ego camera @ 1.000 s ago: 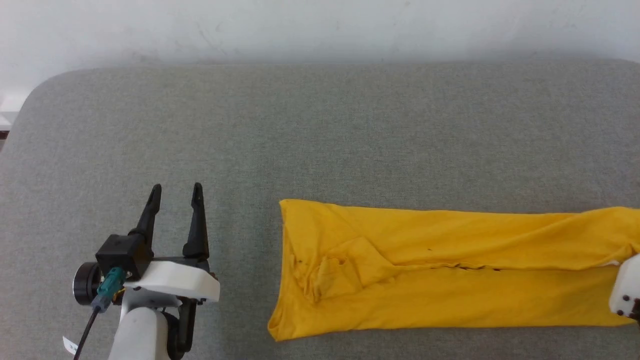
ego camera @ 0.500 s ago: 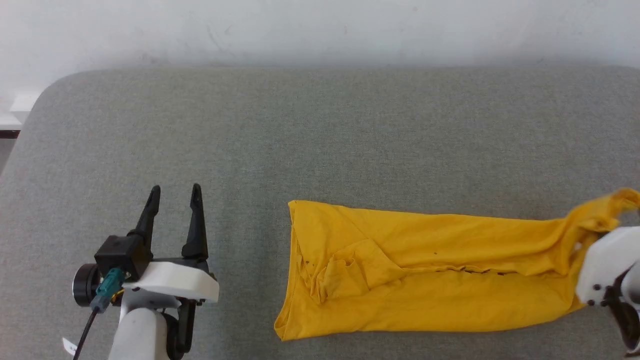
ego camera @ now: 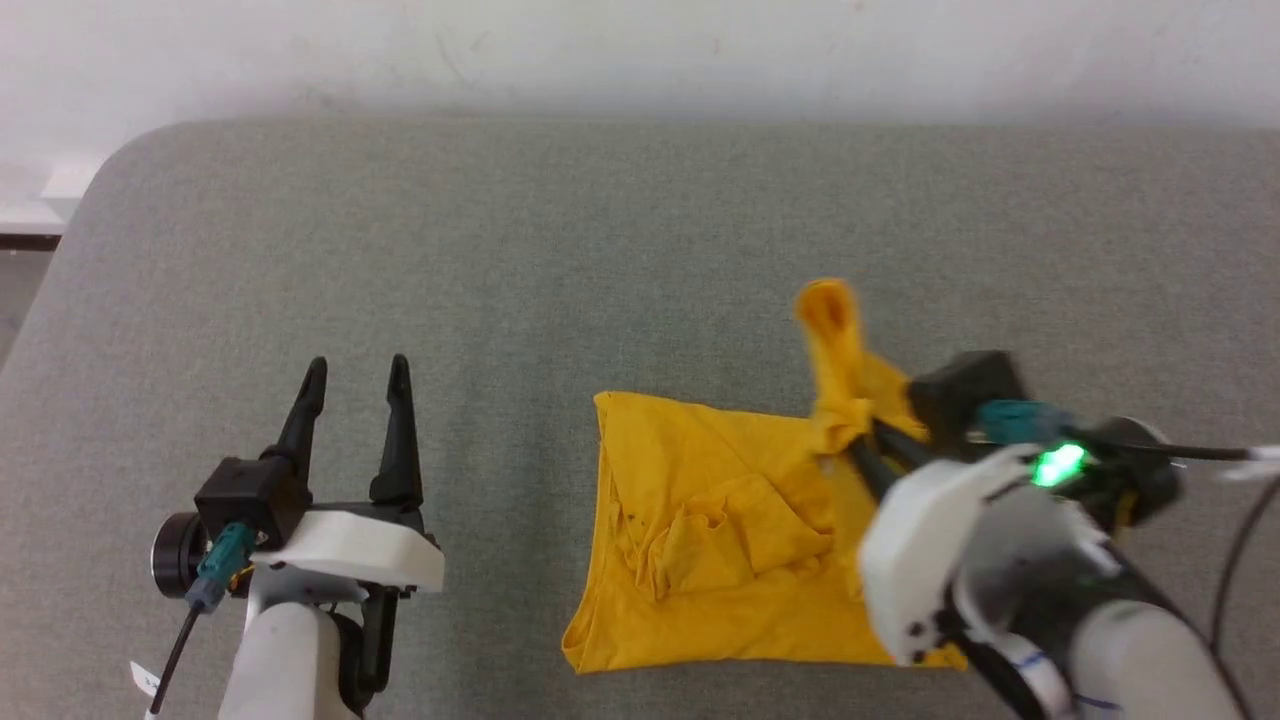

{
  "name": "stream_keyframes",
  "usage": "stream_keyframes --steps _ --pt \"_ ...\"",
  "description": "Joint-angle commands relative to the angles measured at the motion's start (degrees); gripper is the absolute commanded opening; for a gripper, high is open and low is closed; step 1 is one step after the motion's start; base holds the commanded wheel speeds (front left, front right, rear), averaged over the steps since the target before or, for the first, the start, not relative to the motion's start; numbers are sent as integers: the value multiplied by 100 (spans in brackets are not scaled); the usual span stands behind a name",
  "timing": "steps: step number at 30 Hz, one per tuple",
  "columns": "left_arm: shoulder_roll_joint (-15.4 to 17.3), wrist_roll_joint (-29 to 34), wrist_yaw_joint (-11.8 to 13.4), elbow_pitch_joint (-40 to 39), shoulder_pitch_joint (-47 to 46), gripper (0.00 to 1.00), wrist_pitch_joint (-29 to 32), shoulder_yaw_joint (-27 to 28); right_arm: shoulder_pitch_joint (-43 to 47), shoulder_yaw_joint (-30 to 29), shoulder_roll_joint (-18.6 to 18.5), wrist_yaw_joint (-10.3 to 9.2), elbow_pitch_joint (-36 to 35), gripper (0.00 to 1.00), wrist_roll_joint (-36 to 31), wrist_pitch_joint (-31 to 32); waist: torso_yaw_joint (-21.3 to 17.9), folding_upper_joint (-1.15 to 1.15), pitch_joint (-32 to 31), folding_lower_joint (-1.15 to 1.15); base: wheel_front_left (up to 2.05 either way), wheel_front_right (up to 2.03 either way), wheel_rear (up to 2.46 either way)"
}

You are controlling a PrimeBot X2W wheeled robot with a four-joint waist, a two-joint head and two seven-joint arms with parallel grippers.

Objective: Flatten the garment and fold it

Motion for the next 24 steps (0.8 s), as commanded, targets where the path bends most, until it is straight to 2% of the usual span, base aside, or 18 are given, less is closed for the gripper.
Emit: stream_keyframes --steps 1,8,17,18,19,20,21,22,24 --pt "-29 -57 18 -3 -130 100 -27 -45 -230 267 -6 -6 302 0 3 -138 54 0 78 0 0 0 0" --pt "-30 -152 77 -58 -259 100 -27 -195 -906 1090 69 -6 1815 0 216 -704 196 0 289 0 0 0 0" --pt "-30 -194 111 -60 -309 100 -27 -227 -1537 1789 88 -6 3507 0 949 -1234 272 0 456 0 0 0 0" --pt "-30 -196 114 -59 -309 100 -27 -227 -1585 1864 88 -6 3633 27 999 -1253 270 0 458 0 0 0 0" --pt "-30 -197 118 -58 -306 100 -27 -226 -1620 1944 88 -6 3747 38 1058 -1242 265 0 455 0 0 0 0" --pt "-30 -197 118 -58 -306 100 -27 -226 -1620 1944 88 -6 3747 38 1058 -1242 265 0 455 0 0 0 0" --pt "-30 -197 124 -55 -301 100 -27 -229 -1640 2010 88 -6 3824 57 1155 -1240 258 0 446 0 0 0 0" --pt "-30 -200 132 -50 -296 100 -27 -232 -1660 2064 88 -6 3870 100 1250 -1265 248 0 433 0 0 0 0" --pt "-30 -198 142 -35 -277 100 -27 -232 -1676 2162 89 -6 3921 100 1428 -1316 216 0 390 0 0 0 0"
